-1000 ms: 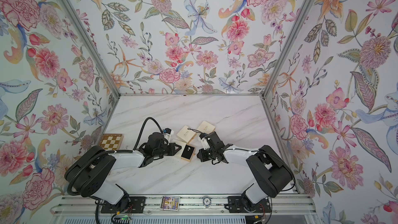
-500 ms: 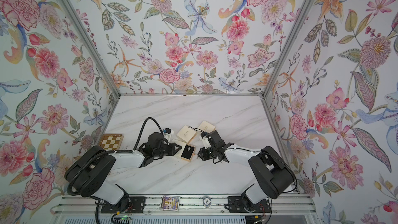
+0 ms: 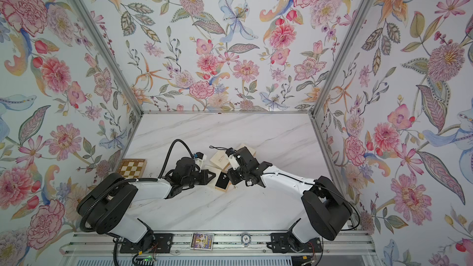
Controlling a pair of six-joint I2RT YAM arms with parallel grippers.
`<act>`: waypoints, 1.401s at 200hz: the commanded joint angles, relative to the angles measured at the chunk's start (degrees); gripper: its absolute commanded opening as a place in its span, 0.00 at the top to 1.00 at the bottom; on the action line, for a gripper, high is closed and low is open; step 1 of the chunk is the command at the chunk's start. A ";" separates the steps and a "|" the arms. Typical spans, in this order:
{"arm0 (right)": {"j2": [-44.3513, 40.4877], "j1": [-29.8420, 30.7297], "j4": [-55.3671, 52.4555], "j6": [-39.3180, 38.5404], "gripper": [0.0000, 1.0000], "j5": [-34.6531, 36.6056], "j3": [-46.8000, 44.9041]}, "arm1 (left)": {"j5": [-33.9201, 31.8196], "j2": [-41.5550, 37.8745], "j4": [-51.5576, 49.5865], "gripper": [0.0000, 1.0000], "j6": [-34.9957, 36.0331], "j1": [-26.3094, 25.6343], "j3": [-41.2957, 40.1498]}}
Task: Take out the earrings from the drawer-style jewelry box
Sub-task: Pick up the earring from the drawer.
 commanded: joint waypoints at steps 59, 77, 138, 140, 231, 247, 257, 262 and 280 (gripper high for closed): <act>8.41 2.58 -3.13 -1.07 0.79 1.73 6.04 | -2.20 2.29 -11.05 1.00 -0.27 0.28 -3.02; 9.40 2.81 -2.96 0.14 0.81 1.44 6.55 | -2.20 2.33 -11.11 1.00 -0.27 0.28 -3.02; 11.57 3.68 -1.95 2.46 0.81 0.97 7.17 | -2.06 2.80 -10.76 1.00 -0.16 0.28 -3.02; 11.62 3.72 -1.89 2.46 0.81 1.00 7.17 | -2.02 2.81 -10.74 1.00 -0.17 0.36 -3.02; 12.86 3.83 -1.68 2.19 0.79 1.43 7.81 | -2.19 2.71 -10.29 1.00 -0.53 0.40 -3.46; 13.12 3.76 -1.52 2.11 0.79 1.47 7.88 | -2.18 2.71 -10.22 1.00 -0.53 0.32 -3.50; 13.33 3.82 -1.58 2.11 0.78 1.39 7.96 | -2.22 2.65 -10.22 1.00 -0.46 0.40 -3.55; 13.39 3.83 -1.51 2.11 0.78 1.48 7.97 | -2.25 2.73 -10.26 1.00 -0.46 0.32 -3.55; 13.65 3.80 -1.42 2.11 0.78 1.48 7.96 | -2.20 2.71 -10.23 1.00 -0.52 0.36 -3.71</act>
